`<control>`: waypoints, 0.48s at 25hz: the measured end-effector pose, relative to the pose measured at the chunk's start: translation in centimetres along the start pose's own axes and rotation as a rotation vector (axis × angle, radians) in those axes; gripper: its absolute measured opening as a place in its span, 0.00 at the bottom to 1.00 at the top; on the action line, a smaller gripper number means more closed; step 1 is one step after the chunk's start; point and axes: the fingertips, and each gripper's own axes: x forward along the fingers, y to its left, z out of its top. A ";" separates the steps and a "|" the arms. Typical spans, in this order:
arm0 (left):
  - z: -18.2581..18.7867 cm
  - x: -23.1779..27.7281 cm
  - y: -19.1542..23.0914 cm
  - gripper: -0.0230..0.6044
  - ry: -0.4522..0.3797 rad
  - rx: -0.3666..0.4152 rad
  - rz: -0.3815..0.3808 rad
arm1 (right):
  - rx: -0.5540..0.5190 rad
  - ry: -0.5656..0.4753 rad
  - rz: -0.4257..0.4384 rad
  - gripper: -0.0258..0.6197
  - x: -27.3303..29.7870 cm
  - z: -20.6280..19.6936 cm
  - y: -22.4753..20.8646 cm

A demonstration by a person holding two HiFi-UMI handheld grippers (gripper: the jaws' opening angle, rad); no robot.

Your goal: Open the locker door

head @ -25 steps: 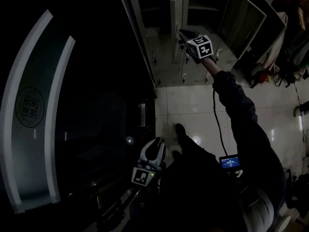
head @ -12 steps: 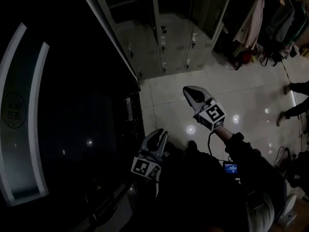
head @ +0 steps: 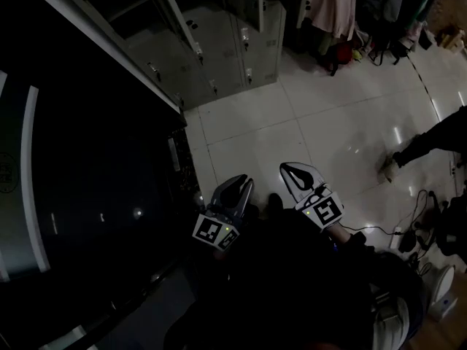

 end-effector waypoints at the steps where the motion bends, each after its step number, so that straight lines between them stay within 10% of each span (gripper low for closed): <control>1: -0.4 0.8 -1.2 0.15 -0.001 0.001 -0.012 | 0.009 -0.007 -0.013 0.04 -1.2 0.0 -1.0; 12: -1.1 3.0 -5.7 0.15 0.007 0.046 -0.014 | 0.017 -0.066 0.016 0.04 -4.5 1.0 -3.9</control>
